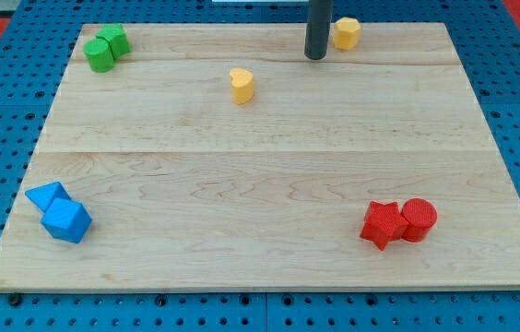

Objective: Move the yellow heart into the yellow hexagon

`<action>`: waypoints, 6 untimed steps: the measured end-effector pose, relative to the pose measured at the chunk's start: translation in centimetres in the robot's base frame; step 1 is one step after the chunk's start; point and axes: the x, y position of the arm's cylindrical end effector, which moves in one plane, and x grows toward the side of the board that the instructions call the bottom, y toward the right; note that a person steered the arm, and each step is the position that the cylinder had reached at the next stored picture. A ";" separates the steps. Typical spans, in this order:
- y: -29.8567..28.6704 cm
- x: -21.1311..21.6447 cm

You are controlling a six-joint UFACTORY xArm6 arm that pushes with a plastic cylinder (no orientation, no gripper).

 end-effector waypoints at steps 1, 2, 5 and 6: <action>-0.2 -2.7; 5.0 -3.2; -2.7 14.1; -11.1 17.8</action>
